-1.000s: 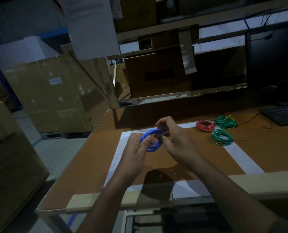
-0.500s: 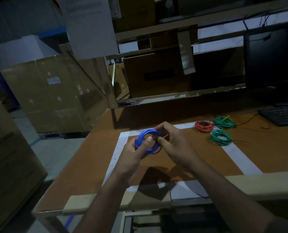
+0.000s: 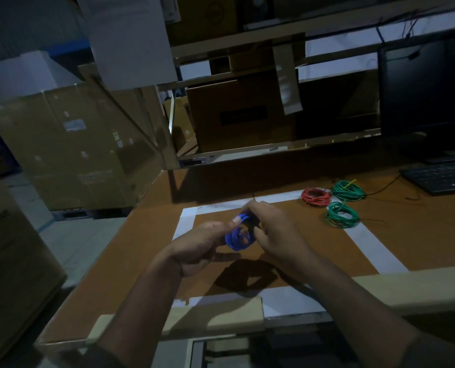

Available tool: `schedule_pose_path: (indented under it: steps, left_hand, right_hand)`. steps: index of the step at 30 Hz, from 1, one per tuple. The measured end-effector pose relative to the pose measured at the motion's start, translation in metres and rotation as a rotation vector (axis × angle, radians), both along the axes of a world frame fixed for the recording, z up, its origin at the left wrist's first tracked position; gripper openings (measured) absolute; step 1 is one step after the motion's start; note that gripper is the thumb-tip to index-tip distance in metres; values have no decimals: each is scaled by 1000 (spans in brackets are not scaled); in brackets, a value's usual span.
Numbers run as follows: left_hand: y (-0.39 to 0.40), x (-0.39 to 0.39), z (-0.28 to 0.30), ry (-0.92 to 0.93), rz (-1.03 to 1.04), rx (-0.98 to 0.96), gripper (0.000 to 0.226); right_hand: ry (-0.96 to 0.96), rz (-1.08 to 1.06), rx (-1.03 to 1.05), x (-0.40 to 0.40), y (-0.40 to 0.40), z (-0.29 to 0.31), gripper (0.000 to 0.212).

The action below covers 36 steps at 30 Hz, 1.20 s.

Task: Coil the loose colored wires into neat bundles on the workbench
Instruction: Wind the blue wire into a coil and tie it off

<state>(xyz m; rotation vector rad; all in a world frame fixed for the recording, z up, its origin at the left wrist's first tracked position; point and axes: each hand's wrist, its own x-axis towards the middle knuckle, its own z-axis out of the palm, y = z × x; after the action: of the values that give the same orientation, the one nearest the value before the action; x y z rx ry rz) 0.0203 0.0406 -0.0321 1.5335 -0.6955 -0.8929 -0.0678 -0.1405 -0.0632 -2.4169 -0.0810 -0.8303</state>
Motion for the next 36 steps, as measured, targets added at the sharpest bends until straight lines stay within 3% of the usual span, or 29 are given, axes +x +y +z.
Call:
schedule_pose_path:
  steps: [3,6,8,11,15,21,29,33,36]
  left_hand:
    - [-15,-4,-4,24,99,-113,28]
    - [-27,-12,-8,-2,175,-245,28]
    - [-31,-12,-11,-10,195,-277,32]
    - [-38,-9,-13,22,232,-297,31]
    - [-41,-1,-14,116,175,-231,59]
    - [-44,22,-12,213,65,-162,36]
    - [-66,29,-30,55,211,-149,36]
    - [-77,48,-18,103,348,-228,35]
    - [-85,59,-27,24,372,-184,35]
  right_hand:
    - [-18,11,121,3,-3,-2,37]
    - [97,173,628,6,-8,-1,30]
    - [160,253,812,9,-17,3,24]
    - [178,259,814,11,-30,7,20]
    - [254,297,892,14,-40,-2,20]
    - [209,167,634,24,-47,-9,24]
    - [314,90,511,38,-66,-8,18]
    - [153,-215,498,54,-84,-11,24]
    - [127,-377,277,72,-92,-13,23]
